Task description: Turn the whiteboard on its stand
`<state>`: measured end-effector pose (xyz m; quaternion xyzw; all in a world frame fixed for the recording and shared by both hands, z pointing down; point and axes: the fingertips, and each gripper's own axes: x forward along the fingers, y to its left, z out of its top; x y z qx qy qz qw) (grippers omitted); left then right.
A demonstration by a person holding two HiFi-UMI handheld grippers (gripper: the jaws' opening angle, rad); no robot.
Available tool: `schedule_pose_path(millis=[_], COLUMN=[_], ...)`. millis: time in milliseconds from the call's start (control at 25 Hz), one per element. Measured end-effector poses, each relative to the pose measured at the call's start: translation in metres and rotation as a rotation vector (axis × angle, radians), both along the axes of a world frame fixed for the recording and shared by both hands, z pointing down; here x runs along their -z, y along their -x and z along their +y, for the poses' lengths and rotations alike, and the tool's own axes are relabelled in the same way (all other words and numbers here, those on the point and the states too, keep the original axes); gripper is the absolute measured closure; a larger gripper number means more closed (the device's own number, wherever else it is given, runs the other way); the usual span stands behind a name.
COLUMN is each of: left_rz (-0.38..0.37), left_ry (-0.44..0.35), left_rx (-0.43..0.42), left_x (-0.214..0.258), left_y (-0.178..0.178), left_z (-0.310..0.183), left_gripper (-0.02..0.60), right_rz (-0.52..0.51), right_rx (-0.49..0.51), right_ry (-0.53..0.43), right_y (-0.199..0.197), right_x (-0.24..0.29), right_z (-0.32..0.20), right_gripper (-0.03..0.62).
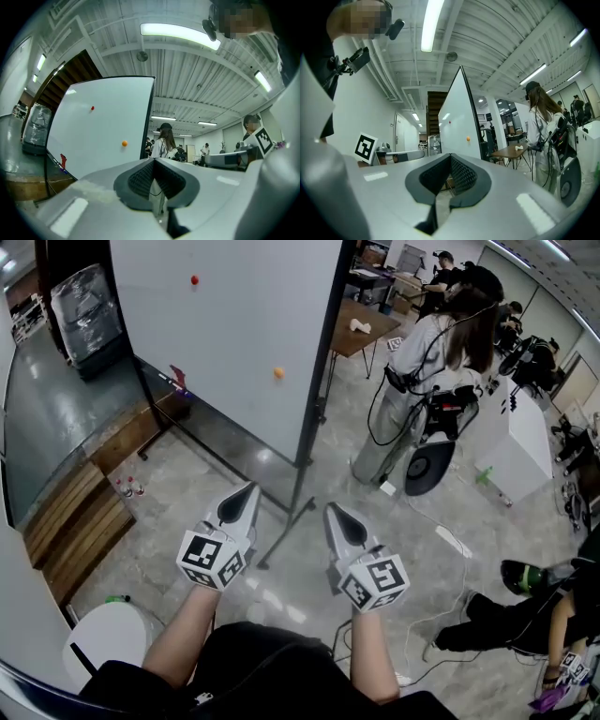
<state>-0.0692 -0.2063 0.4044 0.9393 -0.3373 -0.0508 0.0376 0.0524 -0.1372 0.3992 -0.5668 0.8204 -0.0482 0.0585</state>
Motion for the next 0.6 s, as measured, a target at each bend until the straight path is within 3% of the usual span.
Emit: schedule_pose_path(millis=[600], left_rz=[-0.007], left_ry=[0.004], left_rx=[-0.089], left_x=[-0.01], left_y=[0.0], left_z=[-0.061], left_gripper=[0.58], right_rz=[0.034], right_rx=[-0.069], right_ry=[0.027], right_y=[0.007], right_x=[-0.012], right_z=[-0.053], right_gripper=[0.585])
